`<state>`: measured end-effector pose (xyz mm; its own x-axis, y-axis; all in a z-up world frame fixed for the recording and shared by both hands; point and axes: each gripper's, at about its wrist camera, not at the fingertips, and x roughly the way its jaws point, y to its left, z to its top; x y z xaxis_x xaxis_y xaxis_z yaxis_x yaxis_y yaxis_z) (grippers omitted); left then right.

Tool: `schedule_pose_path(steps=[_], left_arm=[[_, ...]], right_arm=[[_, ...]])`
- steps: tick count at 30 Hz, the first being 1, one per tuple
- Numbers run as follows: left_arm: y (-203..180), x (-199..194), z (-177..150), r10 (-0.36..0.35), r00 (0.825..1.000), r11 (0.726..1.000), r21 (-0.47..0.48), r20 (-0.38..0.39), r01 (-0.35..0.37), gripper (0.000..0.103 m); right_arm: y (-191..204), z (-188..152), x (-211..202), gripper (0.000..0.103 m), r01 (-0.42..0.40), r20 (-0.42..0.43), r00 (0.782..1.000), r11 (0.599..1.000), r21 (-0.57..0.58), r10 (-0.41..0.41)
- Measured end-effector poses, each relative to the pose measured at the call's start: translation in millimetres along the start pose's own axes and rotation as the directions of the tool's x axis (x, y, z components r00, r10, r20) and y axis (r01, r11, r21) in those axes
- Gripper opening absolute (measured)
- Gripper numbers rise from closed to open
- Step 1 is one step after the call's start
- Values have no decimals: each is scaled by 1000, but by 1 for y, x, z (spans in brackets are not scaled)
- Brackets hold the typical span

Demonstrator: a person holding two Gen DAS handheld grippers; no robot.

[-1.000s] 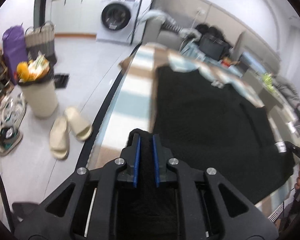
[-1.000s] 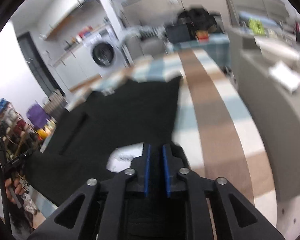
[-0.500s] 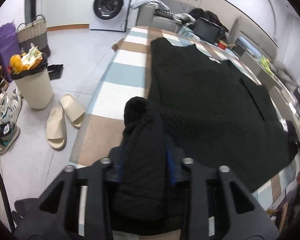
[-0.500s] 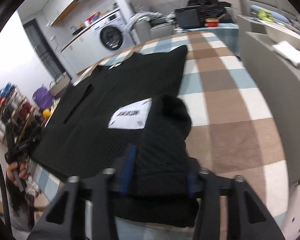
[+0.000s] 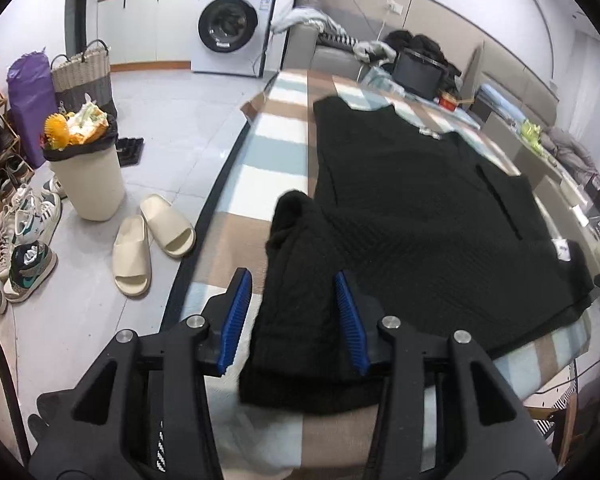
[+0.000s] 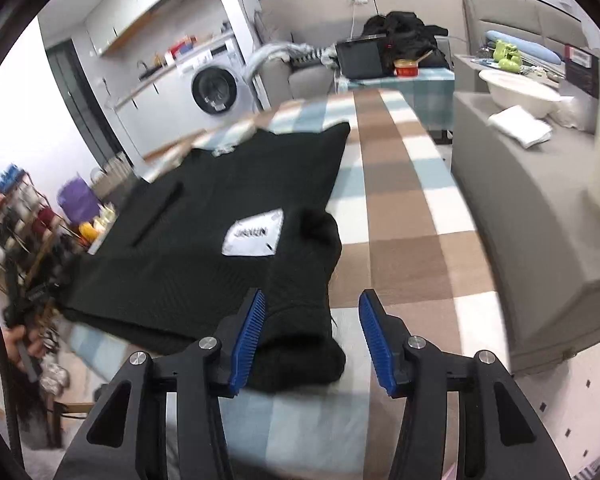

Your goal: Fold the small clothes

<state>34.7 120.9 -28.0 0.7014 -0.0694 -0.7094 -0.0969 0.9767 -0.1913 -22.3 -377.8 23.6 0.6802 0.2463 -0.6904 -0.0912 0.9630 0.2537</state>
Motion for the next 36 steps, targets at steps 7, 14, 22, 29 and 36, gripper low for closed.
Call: schedule_pose_path(steps=[7, 14, 22, 29, 36], left_arm=[[-7, -31, -13, -27, 999, 999, 42, 17, 27, 41], [-5, -41, -22, -32, 999, 999, 29, 13, 32, 41], [-8, -35, -22, -34, 999, 999, 17, 8, 33, 41], [-13, -34, -18, -42, 999, 999, 18, 13, 42, 41], [-13, -36, -18, -34, 999, 999, 8, 6, 34, 41]], right_arm=[[11, -13, 6, 50, -231, -127, 964, 972, 37, 234], [-9, -17, 43, 50, -225, -100, 964, 956, 186, 246], [-23, -9, 50, 50, -292, 26, 955, 917, 271, 296], [2, 20, 50, 50, -257, 87, 965, 950, 176, 245], [10, 4, 76, 49, -257, 2, 965, 947, 193, 262]])
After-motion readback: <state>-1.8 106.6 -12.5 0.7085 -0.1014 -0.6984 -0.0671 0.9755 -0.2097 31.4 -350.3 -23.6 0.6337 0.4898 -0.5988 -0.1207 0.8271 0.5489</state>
